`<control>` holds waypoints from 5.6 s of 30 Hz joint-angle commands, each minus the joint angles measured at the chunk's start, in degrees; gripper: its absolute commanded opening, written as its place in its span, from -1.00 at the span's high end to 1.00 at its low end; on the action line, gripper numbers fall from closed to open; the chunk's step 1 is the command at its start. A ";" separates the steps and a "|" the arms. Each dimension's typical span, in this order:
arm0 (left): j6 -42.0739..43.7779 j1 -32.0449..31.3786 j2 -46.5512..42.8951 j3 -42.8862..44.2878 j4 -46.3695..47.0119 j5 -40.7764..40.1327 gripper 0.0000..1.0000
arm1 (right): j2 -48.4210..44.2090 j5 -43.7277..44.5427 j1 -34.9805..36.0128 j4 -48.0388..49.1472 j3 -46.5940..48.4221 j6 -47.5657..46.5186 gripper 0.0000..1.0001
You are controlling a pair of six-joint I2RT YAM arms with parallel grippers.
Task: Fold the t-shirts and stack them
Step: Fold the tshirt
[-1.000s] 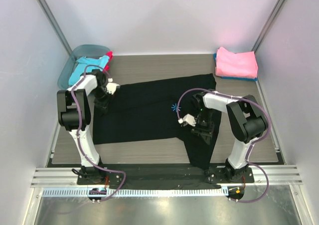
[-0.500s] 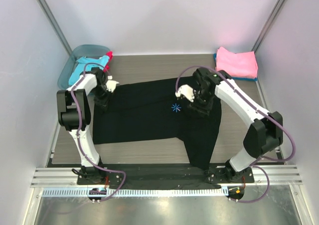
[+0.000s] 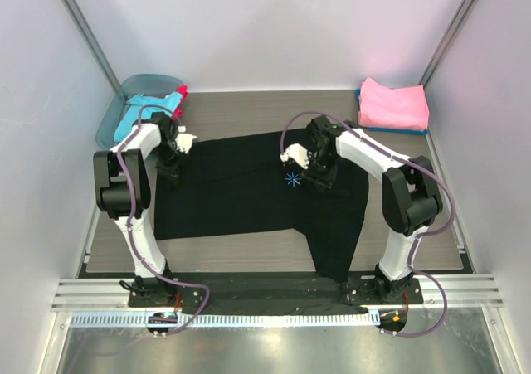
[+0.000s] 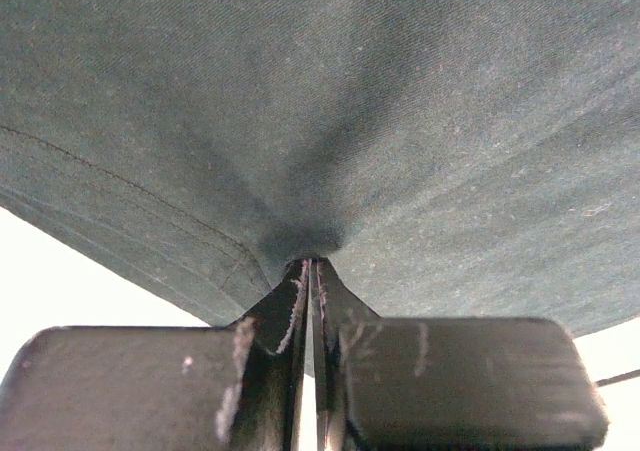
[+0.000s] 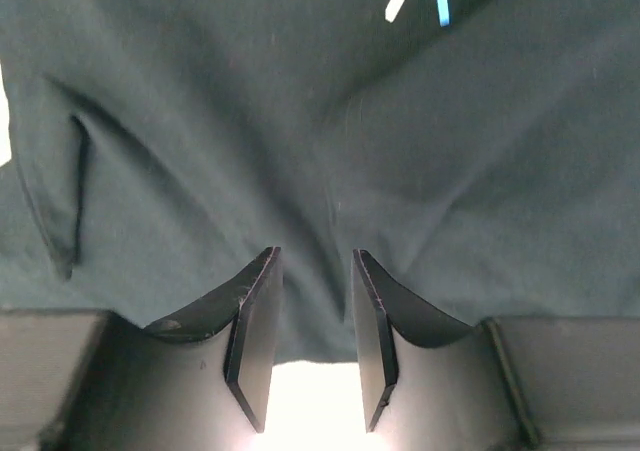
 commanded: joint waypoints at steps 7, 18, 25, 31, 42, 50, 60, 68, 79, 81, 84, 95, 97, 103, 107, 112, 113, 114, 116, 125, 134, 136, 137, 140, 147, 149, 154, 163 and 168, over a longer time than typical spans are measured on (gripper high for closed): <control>-2.44 -0.04 -1.69 0.32 0.47 1.20 0.96 | 6.80 -9.78 0.82 2.70 7.66 0.37 0.23; -2.70 -0.13 0.24 2.43 -0.15 1.03 0.97 | 14.36 -11.37 2.41 2.25 13.29 2.57 0.24; -2.44 -0.04 0.60 2.17 0.03 0.59 0.97 | 13.93 -4.08 0.83 3.84 12.94 1.87 0.26; -2.79 -0.13 1.21 2.17 0.47 1.03 0.96 | 12.96 -0.74 -1.89 3.93 13.11 0.64 0.25; -3.05 -0.13 1.65 2.17 0.55 1.90 0.96 | 12.08 0.24 -2.60 5.86 14.52 0.99 0.16; -2.96 -0.13 1.74 2.08 0.47 2.08 0.97 | 10.06 1.90 -2.52 9.19 16.19 -0.68 0.14; -3.23 -0.13 2.71 3.22 0.03 2.52 0.98 | 11.46 3.66 -2.51 9.64 13.64 -1.65 0.09; -3.31 -0.04 2.97 3.58 -0.24 2.52 0.98 | 10.77 1.47 -2.51 8.15 12.50 -2.09 0.01; -3.75 -0.04 0.95 7.51 -1.47 3.57 0.74 | 4.60 -1.08 -2.77 10.78 15.38 2.90 0.00; -4.37 -0.13 0.42 11.47 -3.22 4.36 0.52 | 5.92 -2.22 -4.44 11.04 21.53 8.77 0.00; -4.55 -0.13 2.43 20.69 -6.38 3.75 0.26 | 11.19 -2.67 -8.40 11.48 30.14 13.89 0.00; -5.25 -0.30 10.71 37.51 -15.79 1.99 0.22 | 23.24 0.94 -17.10 11.40 39.59 19.08 0.01; -5.16 -0.57 9.48 32.42 -15.09 2.52 0.23 | 22.54 0.15 -18.24 11.48 37.12 19.36 0.01; -4.90 -1.01 6.31 20.02 -11.41 2.87 0.26 | 17.98 -0.29 -19.13 12.71 24.12 18.39 0.02; -4.90 -1.01 6.31 15.36 -9.38 1.56 0.28 | 15.86 1.20 -19.21 13.07 15.95 17.25 0.03; -4.72 -1.01 6.75 11.75 -7.45 0.59 0.31 | 14.11 3.04 -19.83 13.51 8.38 15.49 0.03; -4.55 -1.01 6.75 10.62 -7.36 0.41 0.31 | 13.06 3.22 -20.26 13.33 6.28 15.40 0.03; -4.20 -0.92 6.75 10.00 -7.18 0.06 0.32 | 12.26 3.49 -20.53 13.42 5.13 15.23 0.03; -3.75 -0.92 5.70 7.11 -6.57 -0.55 0.34 | 10.86 4.01 -20.88 13.42 1.54 14.27 0.04; -3.14 -1.01 -2.81 -5.56 -3.93 -0.47 0.36 | 2.07 3.84 -21.32 10.70 -7.44 13.03 0.03; -4.19 -1.36 -6.61 13.46 -6.39 -0.99 0.14 | -2.16 0.94 -21.76 7.62 5.78 16.10 0.02; -5.07 -1.27 -4.42 17.97 -6.30 -3.18 0.09 | -1.02 0.76 -22.29 7.97 9.14 16.63 0.00; -5.25 -1.36 -3.19 19.82 -6.47 -3.98 0.07 | -0.23 0.85 -22.46 8.23 12.21 17.24 0.00; -5.42 -1.27 1.90 26.06 -9.28 -4.43 0.09 | 4.25 0.33 -24.04 8.23 17.22 18.65 0.00; -5.60 -1.27 8.85 30.99 -8.76 -6.79 0.09 | 13.48 -0.99 -28.53 8.23 26.12 21.99 -0.01; -5.08 -1.27 10.08 32.49 -8.85 -7.58 0.09 | 15.59 -0.73 -28.97 8.23 28.04 21.91 -0.01; -4.54 -1.36 11.94 33.72 -8.67 -8.38 0.09 | 18.23 -0.91 -29.94 8.41 30.34 22.08 -0.01; -4.19 -1.45 12.02 31.61 -8.76 -8.64 0.10 | 23.15 -0.73 -30.20 9.46 32.54 22.96 -0.01; -3.67 -1.45 11.67 30.38 -8.67 -10.66 0.10 | 25.00 -0.64 -30.20 9.46 33.24 22.87 -0.01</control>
